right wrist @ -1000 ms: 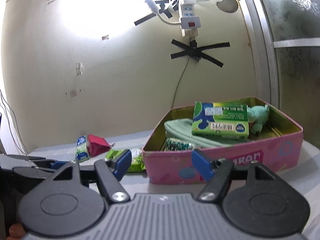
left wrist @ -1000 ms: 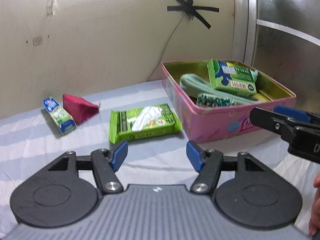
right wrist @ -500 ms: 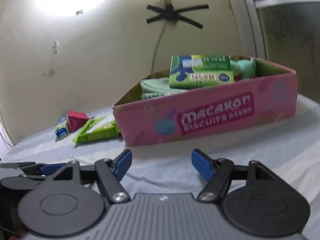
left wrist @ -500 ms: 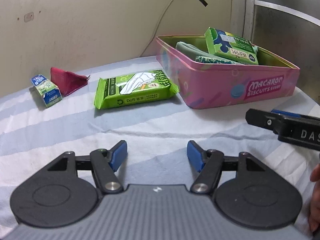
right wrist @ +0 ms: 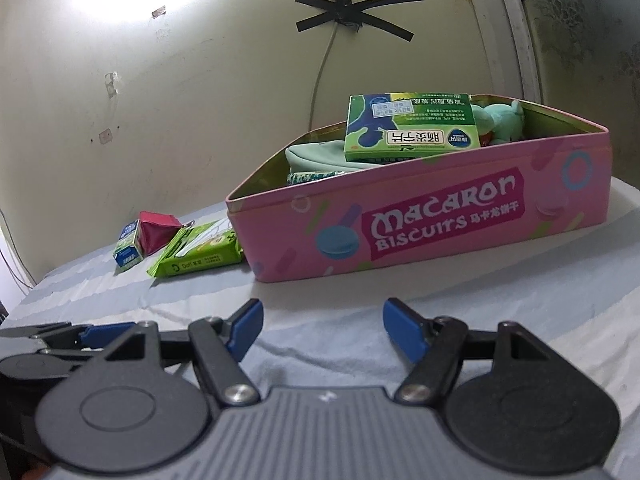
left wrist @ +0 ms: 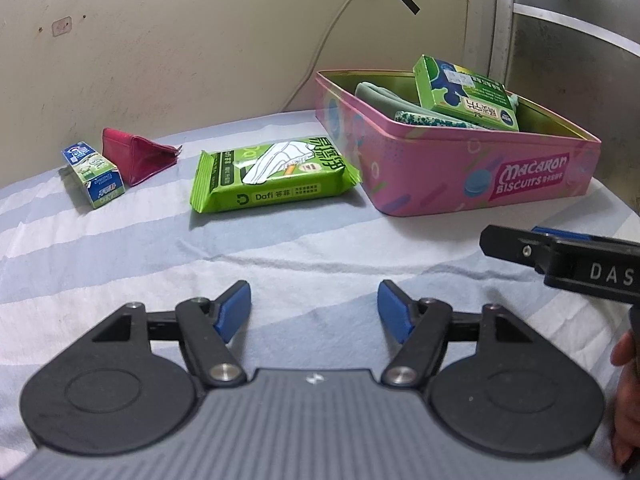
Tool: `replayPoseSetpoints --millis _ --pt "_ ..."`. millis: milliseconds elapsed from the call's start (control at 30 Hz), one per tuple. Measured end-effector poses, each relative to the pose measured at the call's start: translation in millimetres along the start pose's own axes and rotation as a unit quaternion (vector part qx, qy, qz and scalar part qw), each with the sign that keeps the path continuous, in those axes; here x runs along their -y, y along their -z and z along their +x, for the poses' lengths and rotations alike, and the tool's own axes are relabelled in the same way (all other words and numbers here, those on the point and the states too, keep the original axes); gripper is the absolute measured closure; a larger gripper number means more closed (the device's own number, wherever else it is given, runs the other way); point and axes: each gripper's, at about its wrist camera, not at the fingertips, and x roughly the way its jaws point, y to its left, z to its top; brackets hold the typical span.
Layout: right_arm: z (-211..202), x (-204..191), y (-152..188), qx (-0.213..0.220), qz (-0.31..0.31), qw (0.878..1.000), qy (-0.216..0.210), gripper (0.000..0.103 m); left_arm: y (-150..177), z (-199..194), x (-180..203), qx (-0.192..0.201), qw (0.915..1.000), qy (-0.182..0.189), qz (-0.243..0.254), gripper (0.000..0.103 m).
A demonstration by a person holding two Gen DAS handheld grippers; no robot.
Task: Organize objects
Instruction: 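Withdraw the left tool from the tin toward the green wipes pack, then lower the left tool onto the green Dafi wipes pack and grasp it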
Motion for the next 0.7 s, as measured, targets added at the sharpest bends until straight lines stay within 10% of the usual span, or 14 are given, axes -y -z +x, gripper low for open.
replayPoseSetpoints --millis 700 --pt "8 -9 0 -0.029 -0.034 0.998 -0.051 0.027 -22 2 -30 0.002 0.9993 0.03 0.022 0.026"
